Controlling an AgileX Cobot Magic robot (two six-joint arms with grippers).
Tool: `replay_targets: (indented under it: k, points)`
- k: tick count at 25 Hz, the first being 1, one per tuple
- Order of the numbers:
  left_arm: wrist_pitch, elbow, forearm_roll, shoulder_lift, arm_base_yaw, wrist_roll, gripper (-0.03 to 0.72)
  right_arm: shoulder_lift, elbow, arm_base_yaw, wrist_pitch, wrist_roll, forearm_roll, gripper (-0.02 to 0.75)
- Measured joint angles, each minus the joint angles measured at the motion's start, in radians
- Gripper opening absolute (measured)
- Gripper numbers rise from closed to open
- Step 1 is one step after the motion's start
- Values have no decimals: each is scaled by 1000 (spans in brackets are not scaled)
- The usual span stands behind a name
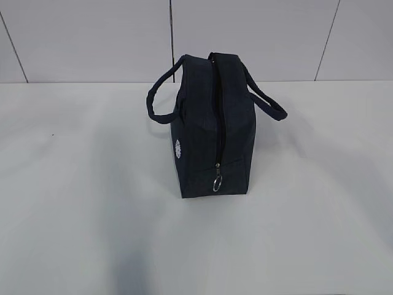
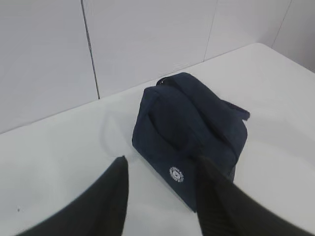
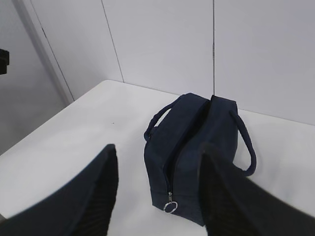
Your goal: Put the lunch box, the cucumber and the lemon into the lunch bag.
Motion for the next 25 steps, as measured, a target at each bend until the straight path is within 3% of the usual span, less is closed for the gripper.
replay_targets:
  k: [5, 12, 25]
  points:
    - [-50, 161, 0, -105, 0, 0, 321, -181, 253, 0, -99, -16, 37, 396]
    - [-103, 320, 0, -204, 0, 1, 319, -240, 464, 0, -115, -19, 109, 396]
    - [-118, 345, 0, -216, 0, 2, 308, -240, 531, 0, -185, -22, 165, 395]
